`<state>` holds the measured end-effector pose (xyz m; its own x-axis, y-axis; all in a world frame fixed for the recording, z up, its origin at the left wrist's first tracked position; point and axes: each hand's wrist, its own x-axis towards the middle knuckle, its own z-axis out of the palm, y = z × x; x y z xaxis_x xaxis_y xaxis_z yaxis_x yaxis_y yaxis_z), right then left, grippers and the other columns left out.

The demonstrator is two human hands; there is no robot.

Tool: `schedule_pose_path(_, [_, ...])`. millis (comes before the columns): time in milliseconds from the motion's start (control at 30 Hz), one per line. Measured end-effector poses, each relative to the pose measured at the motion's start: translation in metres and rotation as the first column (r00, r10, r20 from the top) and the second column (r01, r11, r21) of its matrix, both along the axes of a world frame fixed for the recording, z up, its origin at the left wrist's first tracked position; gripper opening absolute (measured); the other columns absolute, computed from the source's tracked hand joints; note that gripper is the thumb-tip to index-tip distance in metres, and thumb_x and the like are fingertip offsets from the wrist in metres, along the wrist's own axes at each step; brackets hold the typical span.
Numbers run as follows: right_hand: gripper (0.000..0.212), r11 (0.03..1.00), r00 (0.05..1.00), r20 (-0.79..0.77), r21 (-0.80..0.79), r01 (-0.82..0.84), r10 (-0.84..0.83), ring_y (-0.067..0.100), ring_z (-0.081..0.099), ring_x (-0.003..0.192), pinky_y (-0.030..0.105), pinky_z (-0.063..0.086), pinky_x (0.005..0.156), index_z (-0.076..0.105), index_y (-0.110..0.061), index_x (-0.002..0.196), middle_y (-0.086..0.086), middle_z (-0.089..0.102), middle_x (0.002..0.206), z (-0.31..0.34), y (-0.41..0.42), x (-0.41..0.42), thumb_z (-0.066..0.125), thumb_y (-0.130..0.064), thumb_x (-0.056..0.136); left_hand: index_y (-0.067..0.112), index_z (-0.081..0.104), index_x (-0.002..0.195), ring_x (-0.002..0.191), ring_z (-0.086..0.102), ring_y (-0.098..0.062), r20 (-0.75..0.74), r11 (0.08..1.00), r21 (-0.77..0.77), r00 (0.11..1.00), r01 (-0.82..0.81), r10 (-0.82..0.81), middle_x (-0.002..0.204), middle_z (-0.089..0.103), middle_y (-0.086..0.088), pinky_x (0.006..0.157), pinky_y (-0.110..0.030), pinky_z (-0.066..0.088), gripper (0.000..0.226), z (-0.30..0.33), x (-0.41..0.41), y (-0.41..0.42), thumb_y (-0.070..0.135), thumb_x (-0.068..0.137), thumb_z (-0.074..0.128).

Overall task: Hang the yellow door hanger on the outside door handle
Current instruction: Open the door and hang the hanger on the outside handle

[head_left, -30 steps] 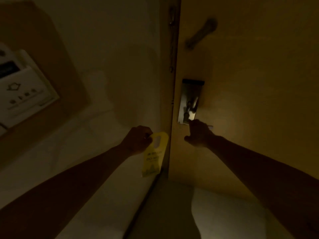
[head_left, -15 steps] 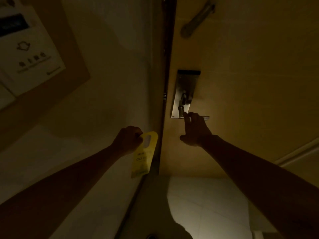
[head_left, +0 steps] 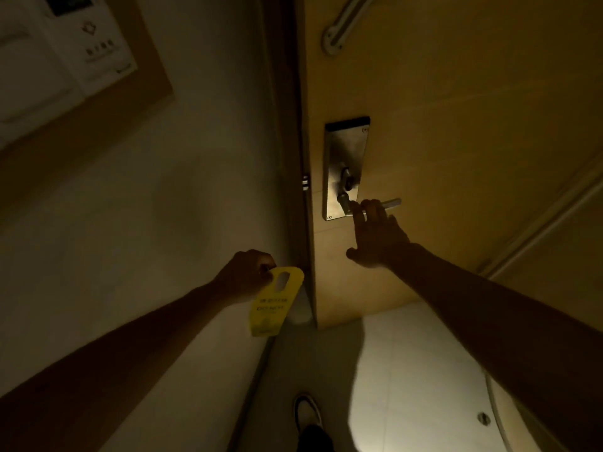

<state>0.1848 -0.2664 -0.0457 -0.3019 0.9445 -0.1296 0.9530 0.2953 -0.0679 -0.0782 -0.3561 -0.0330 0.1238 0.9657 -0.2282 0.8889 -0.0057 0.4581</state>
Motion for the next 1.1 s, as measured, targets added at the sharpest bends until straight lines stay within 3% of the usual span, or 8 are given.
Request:
schedule_pose_path(267, [0.107,0.996,0.995,-0.060,-0.046,0.072,-0.075,0.038,-0.011,0.151,0.056,0.026,0.119,0.003,-0.011,0.156,0.014,0.003,0.165,-0.007,-0.099,0.049,0.069,-0.053,0.083,0.021,0.067,0.084,0.081,0.063,-0.018,-0.008,0.976,-0.076,0.979,0.203,-0.204,0.088,0.067,-0.002,0.061,-0.026,0.045,0.005,-0.017,0.033,-0.048,0.021,0.086,0.062])
schedule_pose_path(400, [0.104,0.986,0.981,-0.098,-0.049,0.162,-0.166,0.037,-0.014,0.151,0.055,0.022,0.118,0.015,-0.011,0.155,0.011,0.009,0.164,-0.011,-0.143,0.069,0.073,-0.052,0.080,0.030,0.054,0.067,0.067,0.053,-0.008,0.019,0.941,-0.080,0.944,0.330,-0.329,0.069,0.053,0.011,0.051,-0.019,0.032,0.025,-0.012,0.052,-0.043,0.024,0.089,0.062])
schedule_pose_path(500, [0.101,0.959,0.957,-0.076,-0.058,0.277,-0.281,0.038,-0.017,0.150,0.054,0.013,0.120,0.020,-0.009,0.155,0.013,0.011,0.165,-0.009,-0.178,0.081,0.073,-0.053,0.080,0.021,0.067,0.085,0.072,0.057,-0.009,0.039,0.912,-0.074,0.915,0.403,-0.401,0.073,0.056,0.010,0.055,-0.021,0.037,0.001,-0.008,0.070,-0.047,0.020,0.085,0.066])
schedule_pose_path(600, [0.098,0.924,0.923,-0.058,-0.065,0.377,-0.380,0.036,-0.017,0.150,0.056,0.019,0.121,0.021,-0.009,0.154,0.013,0.011,0.165,-0.001,-0.214,0.102,0.069,-0.054,0.082,0.017,0.070,0.097,0.065,0.059,-0.003,0.073,0.865,-0.089,0.869,0.494,-0.489,0.074,0.060,0.011,0.055,-0.019,0.042,0.012,-0.010,0.087,-0.055,0.018,0.085,0.067])
schedule_pose_path(700, [0.098,0.867,0.865,-0.089,-0.128,0.482,-0.494,0.034,0.000,0.153,0.047,0.019,0.122,0.016,-0.008,0.156,0.012,0.006,0.166,0.010,-0.251,0.124,0.071,-0.047,0.084,0.029,0.065,0.083,0.056,0.059,0.001,0.095,0.810,-0.082,0.813,0.581,-0.574,0.069,0.061,0.013,0.049,-0.013,0.039,0.011,-0.003,0.115,-0.064,0.018,0.086,0.066])
schedule_pose_path(833, [0.105,0.783,0.756,-0.215,-0.253,0.569,-0.618,0.034,0.033,0.145,0.040,0.035,0.116,0.002,-0.009,0.158,0.007,-0.006,0.167,0.020,-0.285,0.147,0.073,-0.039,0.086,0.031,0.066,0.081,0.066,0.066,-0.003,0.168,0.783,-0.015,0.774,0.621,-0.611,0.075,0.068,0.007,0.054,-0.019,0.045,0.014,0.008,0.150,-0.079,0.019,0.087,0.065])
schedule_pose_path(933, [0.116,0.748,0.702,-0.263,-0.288,0.597,-0.662,0.034,0.016,0.151,0.043,0.026,0.120,-0.008,-0.013,0.158,0.008,-0.012,0.167,0.022,-0.312,0.166,0.075,-0.044,0.083,0.020,0.069,0.093,0.074,0.068,-0.011,0.189,0.744,0.030,0.727,0.668,-0.660,0.081,0.068,0.002,0.062,-0.029,0.055,0.007,0.019,0.181,-0.097,0.019,0.089,0.063])
schedule_pose_path(1100, [0.124,0.727,0.599,-0.423,-0.276,0.629,-0.680,0.025,-0.018,0.151,0.039,-0.005,0.116,-0.020,-0.022,0.155,0.003,-0.027,0.164,0.013,-0.354,0.193,0.075,-0.048,0.080,0.015,0.067,0.096,0.070,0.064,-0.010,0.205,0.692,0.054,0.670,0.720,-0.714,0.076,0.064,0.004,0.061,-0.025,0.050,0.007,0.032,0.239,-0.118,0.015,0.092,0.061])
